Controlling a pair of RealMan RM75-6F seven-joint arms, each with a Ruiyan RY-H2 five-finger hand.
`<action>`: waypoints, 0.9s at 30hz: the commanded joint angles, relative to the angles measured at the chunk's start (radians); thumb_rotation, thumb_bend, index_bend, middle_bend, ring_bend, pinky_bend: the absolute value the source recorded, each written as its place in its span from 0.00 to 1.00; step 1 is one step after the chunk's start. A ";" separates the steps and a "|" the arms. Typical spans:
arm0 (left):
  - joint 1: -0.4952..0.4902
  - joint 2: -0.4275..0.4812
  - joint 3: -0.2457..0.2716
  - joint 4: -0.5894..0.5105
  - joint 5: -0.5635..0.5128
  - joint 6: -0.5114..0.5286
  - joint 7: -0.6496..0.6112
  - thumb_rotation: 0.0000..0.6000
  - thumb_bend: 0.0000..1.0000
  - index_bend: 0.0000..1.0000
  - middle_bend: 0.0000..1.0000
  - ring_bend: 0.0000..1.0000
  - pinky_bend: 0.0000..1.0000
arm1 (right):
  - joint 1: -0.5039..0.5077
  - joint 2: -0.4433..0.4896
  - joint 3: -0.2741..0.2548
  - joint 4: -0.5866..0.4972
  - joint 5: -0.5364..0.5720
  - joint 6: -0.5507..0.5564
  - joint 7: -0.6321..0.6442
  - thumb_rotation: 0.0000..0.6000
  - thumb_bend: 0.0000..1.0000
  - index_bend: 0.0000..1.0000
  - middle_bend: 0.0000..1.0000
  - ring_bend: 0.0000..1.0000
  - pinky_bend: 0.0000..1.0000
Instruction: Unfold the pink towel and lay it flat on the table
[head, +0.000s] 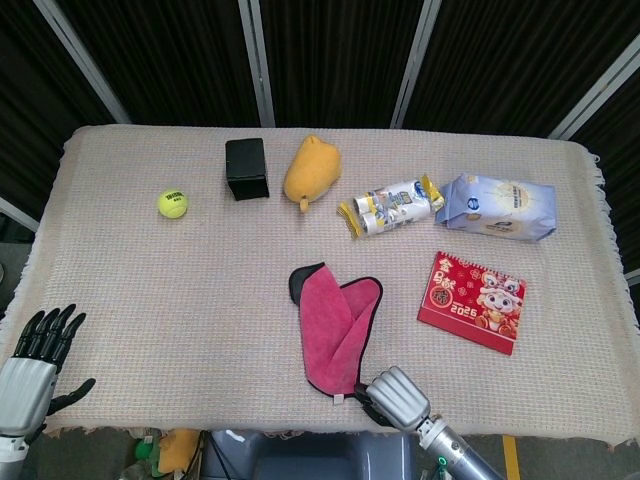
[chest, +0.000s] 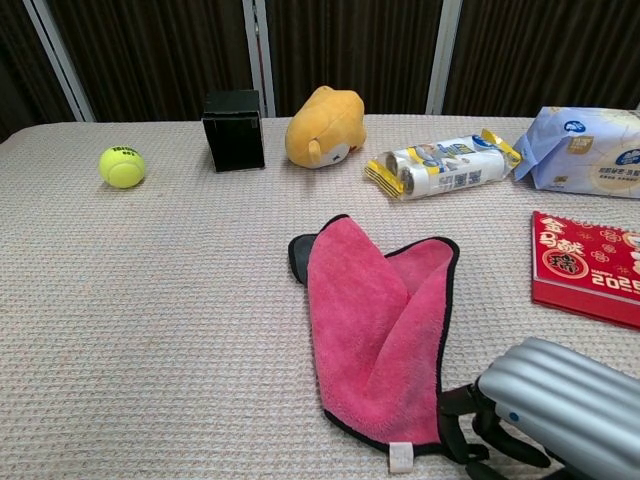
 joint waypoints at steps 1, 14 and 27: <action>0.000 0.000 0.001 0.000 -0.001 -0.001 -0.001 1.00 0.00 0.00 0.00 0.00 0.00 | 0.000 0.003 -0.001 -0.006 -0.001 0.003 -0.004 1.00 0.52 0.57 0.90 0.98 0.87; 0.000 0.000 0.002 0.003 -0.001 -0.003 -0.006 1.00 0.00 0.00 0.00 0.00 0.00 | -0.002 0.009 -0.008 -0.014 0.006 0.010 -0.013 1.00 0.58 0.60 0.90 0.98 0.87; -0.001 -0.005 0.007 0.008 0.004 -0.008 0.006 1.00 0.00 0.00 0.00 0.00 0.00 | 0.009 0.036 0.042 -0.059 0.023 0.047 -0.011 1.00 0.58 0.65 0.90 0.98 0.87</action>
